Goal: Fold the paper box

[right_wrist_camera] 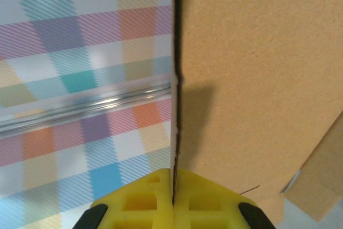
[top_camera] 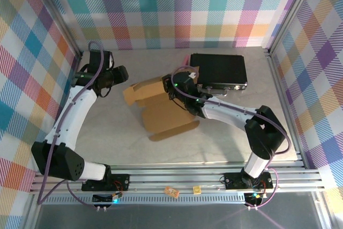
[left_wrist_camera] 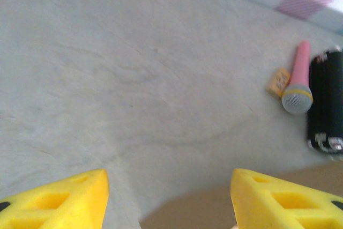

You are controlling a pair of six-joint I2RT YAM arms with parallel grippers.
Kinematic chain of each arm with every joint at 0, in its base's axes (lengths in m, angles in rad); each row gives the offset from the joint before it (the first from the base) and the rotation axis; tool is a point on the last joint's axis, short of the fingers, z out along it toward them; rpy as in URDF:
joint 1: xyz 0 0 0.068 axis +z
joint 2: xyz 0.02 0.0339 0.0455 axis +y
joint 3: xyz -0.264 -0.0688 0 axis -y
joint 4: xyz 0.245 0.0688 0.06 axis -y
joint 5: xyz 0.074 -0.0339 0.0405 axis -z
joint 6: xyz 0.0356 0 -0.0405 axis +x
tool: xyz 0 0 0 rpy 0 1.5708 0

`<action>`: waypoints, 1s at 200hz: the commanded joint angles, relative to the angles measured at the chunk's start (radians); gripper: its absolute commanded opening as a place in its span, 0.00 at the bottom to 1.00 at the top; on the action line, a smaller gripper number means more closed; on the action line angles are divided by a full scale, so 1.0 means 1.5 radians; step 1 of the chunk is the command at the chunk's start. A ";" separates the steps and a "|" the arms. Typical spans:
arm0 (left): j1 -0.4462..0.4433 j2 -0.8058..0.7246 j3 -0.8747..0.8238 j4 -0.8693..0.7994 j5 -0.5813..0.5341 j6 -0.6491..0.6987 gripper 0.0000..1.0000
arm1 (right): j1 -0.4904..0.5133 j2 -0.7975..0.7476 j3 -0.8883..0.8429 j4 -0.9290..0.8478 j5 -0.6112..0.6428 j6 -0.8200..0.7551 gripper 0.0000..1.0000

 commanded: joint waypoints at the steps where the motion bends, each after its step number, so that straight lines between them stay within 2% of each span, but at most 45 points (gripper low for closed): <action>1: 0.006 -0.026 0.026 -0.025 -0.071 -0.015 0.62 | 0.006 -0.044 -0.009 -0.149 0.070 0.037 0.00; 16: 0.006 -0.024 0.017 -0.020 -0.049 -0.015 0.61 | -0.003 -0.060 -0.046 -0.110 0.082 0.032 0.00; 49: 0.006 -0.013 -0.026 0.023 0.052 -0.002 0.55 | -0.064 -0.073 -0.092 0.002 0.000 -0.055 0.00; 97: 0.003 0.078 -0.094 0.053 0.213 0.054 0.26 | -0.139 -0.087 -0.161 0.103 -0.125 -0.111 0.00; 133: -0.034 0.127 -0.127 0.124 0.256 0.081 0.25 | -0.164 -0.099 -0.191 0.132 -0.153 -0.114 0.00; 165: -0.084 0.199 -0.123 0.150 0.255 0.087 0.25 | -0.182 -0.093 -0.200 0.161 -0.174 -0.103 0.00; 200: -0.127 0.204 -0.130 0.200 0.258 0.070 0.25 | -0.193 -0.086 -0.203 0.171 -0.181 -0.094 0.00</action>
